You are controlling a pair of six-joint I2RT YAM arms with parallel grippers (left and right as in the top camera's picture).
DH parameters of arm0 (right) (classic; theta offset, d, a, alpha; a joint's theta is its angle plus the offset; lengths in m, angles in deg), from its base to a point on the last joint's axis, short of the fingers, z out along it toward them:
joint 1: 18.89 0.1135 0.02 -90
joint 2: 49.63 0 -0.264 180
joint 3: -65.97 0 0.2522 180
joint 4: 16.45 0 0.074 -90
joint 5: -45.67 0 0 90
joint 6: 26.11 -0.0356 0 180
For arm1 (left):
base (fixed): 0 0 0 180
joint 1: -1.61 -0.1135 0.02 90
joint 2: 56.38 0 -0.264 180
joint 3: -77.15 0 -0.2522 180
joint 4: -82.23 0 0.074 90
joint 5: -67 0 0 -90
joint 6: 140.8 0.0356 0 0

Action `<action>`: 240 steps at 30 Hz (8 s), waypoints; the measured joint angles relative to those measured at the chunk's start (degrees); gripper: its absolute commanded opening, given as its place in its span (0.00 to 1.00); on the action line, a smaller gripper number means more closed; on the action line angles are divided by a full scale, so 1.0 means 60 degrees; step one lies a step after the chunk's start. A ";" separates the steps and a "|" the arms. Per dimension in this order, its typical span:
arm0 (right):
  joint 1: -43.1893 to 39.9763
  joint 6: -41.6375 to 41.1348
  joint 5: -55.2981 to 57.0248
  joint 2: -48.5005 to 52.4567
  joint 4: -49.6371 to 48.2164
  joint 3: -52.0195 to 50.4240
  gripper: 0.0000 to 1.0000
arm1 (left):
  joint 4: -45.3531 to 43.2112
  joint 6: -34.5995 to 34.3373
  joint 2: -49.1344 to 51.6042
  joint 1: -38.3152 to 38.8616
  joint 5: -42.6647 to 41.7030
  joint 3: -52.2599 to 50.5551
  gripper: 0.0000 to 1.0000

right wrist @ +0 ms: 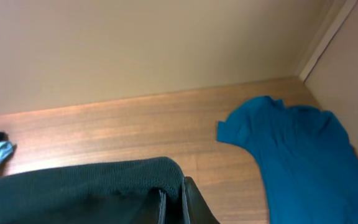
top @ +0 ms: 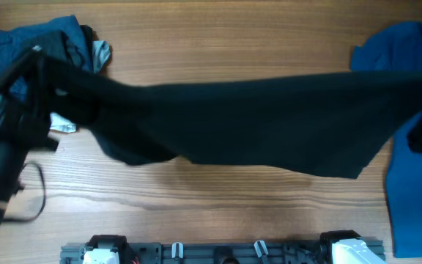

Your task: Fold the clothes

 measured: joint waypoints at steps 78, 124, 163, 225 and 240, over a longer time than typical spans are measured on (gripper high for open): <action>-0.1257 0.1402 -0.1876 0.8674 -0.7424 -0.2747 0.04 | -0.0423 0.1126 1.2101 -0.0481 -0.0812 0.4200 0.04; -0.1366 0.1213 -0.4014 1.1446 -0.7898 -0.2765 0.04 | 0.0160 0.2364 1.2892 -0.0171 -0.0597 0.1701 0.04; -0.1362 0.1064 -0.3566 1.1020 -0.6692 -0.2765 0.04 | -0.2623 0.3570 1.3876 0.1446 0.0386 0.1621 0.39; -0.1362 0.1064 -0.3140 1.1020 -0.6652 -0.2765 0.04 | -0.4218 0.4492 1.4600 0.1450 -0.0474 0.1621 0.39; -0.1362 0.1064 -0.3140 1.1020 -0.6619 -0.2765 0.05 | -0.4324 0.4521 1.4950 0.1399 -0.0295 0.1625 0.44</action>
